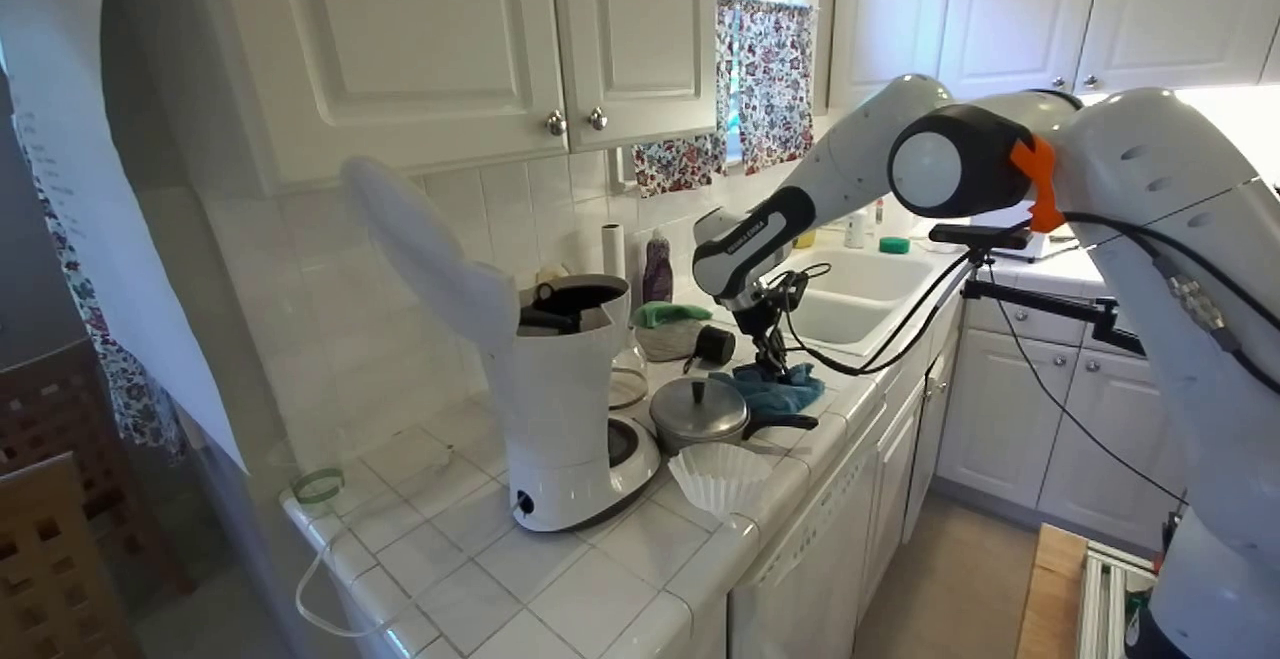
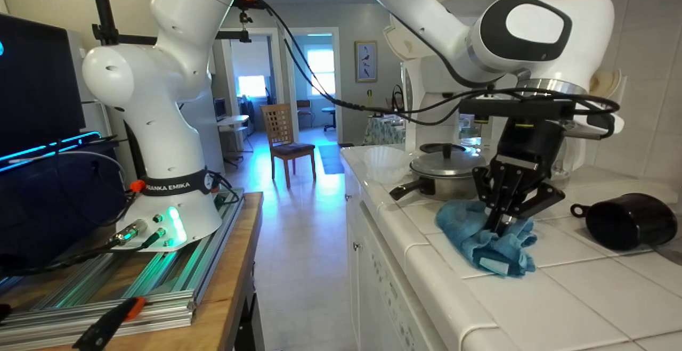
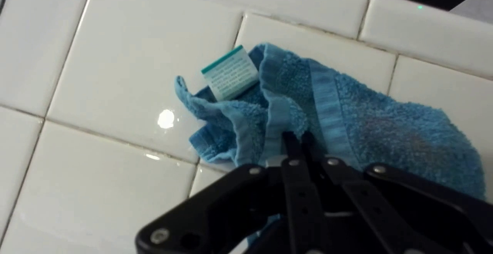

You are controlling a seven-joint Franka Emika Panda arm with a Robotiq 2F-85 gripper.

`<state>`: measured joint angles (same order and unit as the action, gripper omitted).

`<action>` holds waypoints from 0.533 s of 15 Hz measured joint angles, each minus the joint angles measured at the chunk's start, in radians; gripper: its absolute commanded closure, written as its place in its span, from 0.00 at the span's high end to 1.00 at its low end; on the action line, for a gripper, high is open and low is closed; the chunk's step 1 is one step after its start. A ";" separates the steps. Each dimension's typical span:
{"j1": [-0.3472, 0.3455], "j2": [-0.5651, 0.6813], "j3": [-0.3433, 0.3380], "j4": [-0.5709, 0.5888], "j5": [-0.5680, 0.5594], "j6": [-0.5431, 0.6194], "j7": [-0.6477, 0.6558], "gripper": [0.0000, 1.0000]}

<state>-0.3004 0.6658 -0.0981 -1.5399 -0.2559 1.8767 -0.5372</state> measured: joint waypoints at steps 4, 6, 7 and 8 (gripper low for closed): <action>-0.029 -0.022 -0.033 -0.041 0.000 -0.002 0.000 0.01; -0.043 -0.023 -0.051 -0.048 -0.001 0.000 0.003 0.01; -0.050 -0.023 -0.059 -0.048 -0.001 0.004 0.010 0.01; -0.059 -0.022 -0.066 -0.046 0.000 0.007 0.020 0.01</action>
<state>-0.3593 0.6436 -0.1637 -1.5856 -0.2559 1.8840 -0.5168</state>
